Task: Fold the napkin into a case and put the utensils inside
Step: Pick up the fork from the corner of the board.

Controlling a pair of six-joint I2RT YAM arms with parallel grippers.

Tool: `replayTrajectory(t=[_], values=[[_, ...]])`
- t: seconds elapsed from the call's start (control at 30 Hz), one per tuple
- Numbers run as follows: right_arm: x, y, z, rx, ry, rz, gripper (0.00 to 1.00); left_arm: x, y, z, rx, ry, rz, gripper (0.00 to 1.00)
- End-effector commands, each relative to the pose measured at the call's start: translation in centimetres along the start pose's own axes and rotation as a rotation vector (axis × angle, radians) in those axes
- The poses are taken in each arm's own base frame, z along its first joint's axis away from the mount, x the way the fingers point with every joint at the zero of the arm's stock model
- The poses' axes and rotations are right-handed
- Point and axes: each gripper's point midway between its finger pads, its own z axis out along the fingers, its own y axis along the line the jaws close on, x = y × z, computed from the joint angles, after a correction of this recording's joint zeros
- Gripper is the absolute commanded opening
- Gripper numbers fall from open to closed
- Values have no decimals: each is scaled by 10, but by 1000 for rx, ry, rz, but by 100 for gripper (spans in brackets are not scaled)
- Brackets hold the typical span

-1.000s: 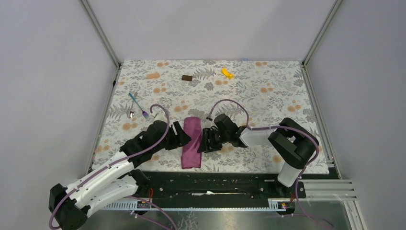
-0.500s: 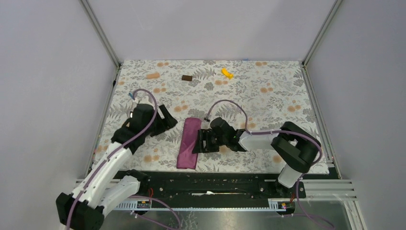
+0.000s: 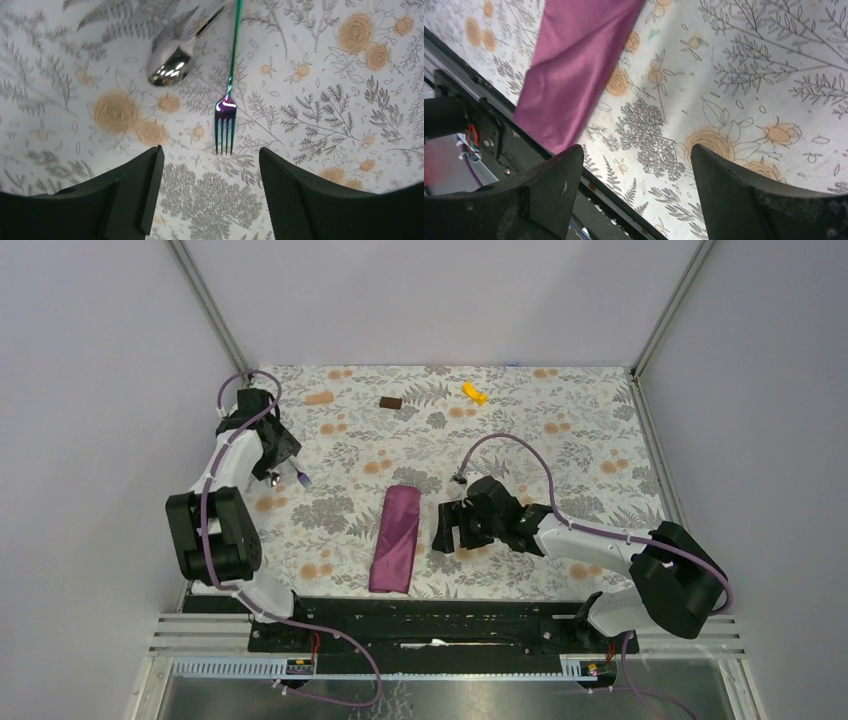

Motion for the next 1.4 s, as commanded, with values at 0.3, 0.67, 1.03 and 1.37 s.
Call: replayTrajectory(t=[0.3,0.67,1.03,1.37], values=[[15,-8,-12,-29,21,-75,86,-65,-55,4,31,-189,509,59],[14,-4,-23,-91,17,-95,86,-49,-58,-7,143,-390,1302,49],[2,9,-46,-156,-63,-136,86,-51,-30,26,118,-362,1715,83],[-5,19,-72,-205,-161,-132,86,-40,-38,59,118,-280,2062,75]])
